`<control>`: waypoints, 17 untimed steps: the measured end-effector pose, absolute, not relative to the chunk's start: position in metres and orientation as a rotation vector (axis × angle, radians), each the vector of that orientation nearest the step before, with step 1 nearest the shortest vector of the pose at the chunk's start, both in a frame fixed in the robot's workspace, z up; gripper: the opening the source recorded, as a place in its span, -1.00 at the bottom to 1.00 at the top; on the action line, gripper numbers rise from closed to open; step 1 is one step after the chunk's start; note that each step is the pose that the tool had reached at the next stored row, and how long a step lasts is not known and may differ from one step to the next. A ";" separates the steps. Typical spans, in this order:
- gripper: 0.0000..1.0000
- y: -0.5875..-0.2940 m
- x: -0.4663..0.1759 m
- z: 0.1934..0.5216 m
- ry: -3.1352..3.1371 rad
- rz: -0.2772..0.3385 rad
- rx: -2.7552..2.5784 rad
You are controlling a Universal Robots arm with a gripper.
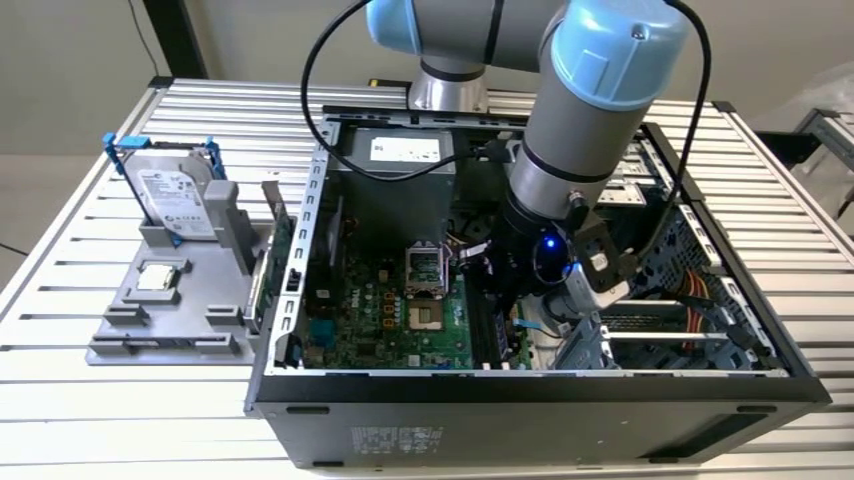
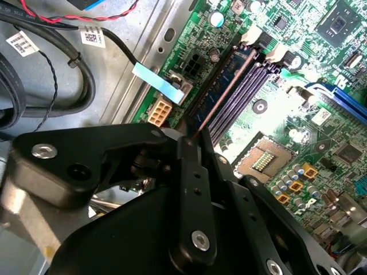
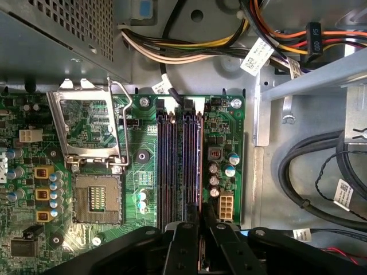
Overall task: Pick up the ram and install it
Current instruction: 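Insert the ram into the slot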
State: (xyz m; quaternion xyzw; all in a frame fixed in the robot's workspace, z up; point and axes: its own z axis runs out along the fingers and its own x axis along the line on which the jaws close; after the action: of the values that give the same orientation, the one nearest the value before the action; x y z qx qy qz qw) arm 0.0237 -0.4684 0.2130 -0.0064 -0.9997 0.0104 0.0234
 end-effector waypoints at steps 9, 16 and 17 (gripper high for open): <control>1.00 -0.468 0.024 0.226 -3.094 0.032 -0.020; -1.00 -0.468 0.024 0.229 -3.094 0.032 -0.020; -1.00 -0.468 0.024 0.229 -3.094 0.032 -0.020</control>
State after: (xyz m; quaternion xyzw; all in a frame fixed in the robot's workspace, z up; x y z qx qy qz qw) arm 0.0236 -0.4684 0.2289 -0.0063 -0.9996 0.0104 0.0236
